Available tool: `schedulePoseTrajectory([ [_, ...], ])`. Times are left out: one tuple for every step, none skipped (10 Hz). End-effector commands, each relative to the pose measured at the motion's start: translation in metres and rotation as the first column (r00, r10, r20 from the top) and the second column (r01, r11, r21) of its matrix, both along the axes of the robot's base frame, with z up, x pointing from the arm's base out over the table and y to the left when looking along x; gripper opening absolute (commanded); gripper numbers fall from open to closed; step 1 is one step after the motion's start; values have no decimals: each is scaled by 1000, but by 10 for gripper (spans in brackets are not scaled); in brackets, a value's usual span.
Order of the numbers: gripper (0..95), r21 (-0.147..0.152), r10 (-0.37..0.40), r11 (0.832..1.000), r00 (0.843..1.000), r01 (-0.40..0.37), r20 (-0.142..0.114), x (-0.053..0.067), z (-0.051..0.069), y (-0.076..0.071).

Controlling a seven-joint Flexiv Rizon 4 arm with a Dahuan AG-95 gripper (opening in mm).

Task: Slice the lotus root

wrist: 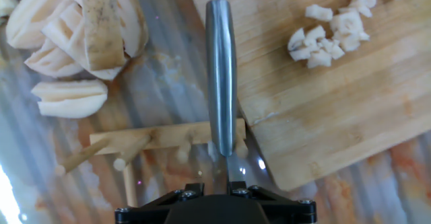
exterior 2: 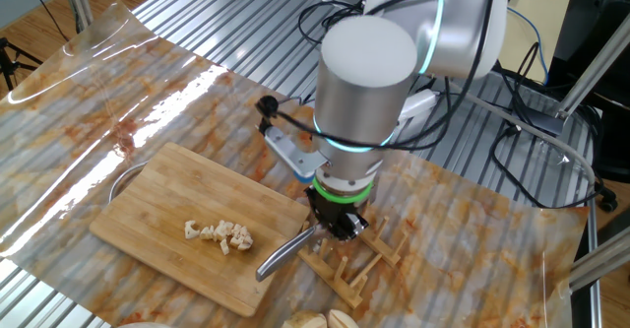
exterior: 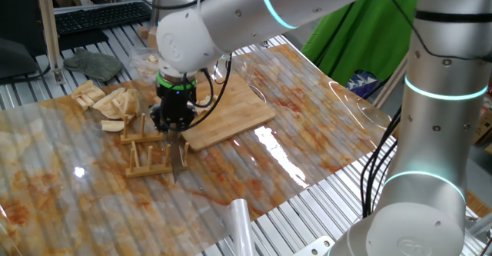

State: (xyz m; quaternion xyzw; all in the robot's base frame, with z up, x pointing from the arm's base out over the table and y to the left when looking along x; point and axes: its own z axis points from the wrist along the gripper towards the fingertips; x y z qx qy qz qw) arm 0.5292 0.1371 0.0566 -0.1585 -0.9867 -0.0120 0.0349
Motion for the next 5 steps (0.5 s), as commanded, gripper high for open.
schedulePoseTrajectory([
  [380,20,-14,1000,1000,14,-3,-5,13,-4],
  [190,36,-12,999,1000,12,-17,-9,23,-9],
  [190,39,-11,999,1000,12,-17,-11,30,-12],
  [190,40,-13,999,1000,14,-18,-12,37,-15],
  [190,56,-29,998,999,30,-20,-14,45,-20],
])
